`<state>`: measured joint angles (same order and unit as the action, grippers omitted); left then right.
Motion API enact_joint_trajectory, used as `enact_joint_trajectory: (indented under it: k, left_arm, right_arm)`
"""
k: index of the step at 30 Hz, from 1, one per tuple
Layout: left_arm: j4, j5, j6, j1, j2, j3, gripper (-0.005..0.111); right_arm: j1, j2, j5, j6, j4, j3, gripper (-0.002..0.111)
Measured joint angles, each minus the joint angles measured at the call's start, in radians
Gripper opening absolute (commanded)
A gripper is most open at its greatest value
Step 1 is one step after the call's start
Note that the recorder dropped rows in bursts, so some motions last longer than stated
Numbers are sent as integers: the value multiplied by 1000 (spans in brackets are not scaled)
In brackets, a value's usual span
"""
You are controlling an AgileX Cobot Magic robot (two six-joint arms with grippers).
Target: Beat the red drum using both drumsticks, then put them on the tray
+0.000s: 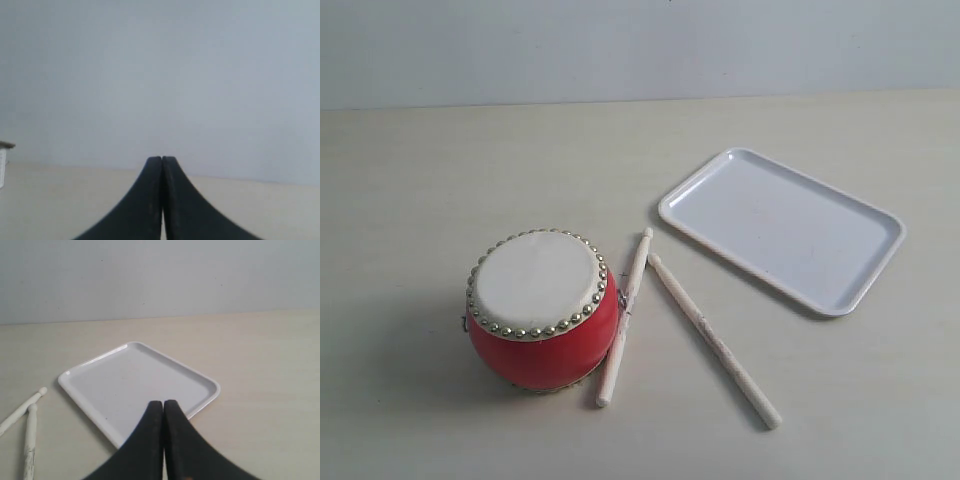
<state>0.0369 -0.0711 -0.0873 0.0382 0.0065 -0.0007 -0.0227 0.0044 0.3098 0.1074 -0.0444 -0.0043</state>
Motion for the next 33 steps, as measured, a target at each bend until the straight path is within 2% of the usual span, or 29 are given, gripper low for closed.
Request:
enact_joint_trajectory:
  k: [4,11,18,26,30,33]
  left_arm:
    - [0,-71,-128,0,0,0,0]
    - [0,-84,-391,0,0,0,0]
    - [-58,-46,-463,12,0,-27,0]
    - [-169,-14,-469,114,49,-211,0]
    - [-244,56,-469,194,175,-319,0]
    - [-265,134,-454,279,291,-384,0]
  right_arm:
    - [0,0,0,0,0,0,0]
    - [0,0,0,0,0,0,0]
    - [0,0,0,0,0,0,0]
    - [0,0,0,0,0,0,0]
    - [0,0,0,0,0,0,0]
    - [0,0,0,0,0,0,0]
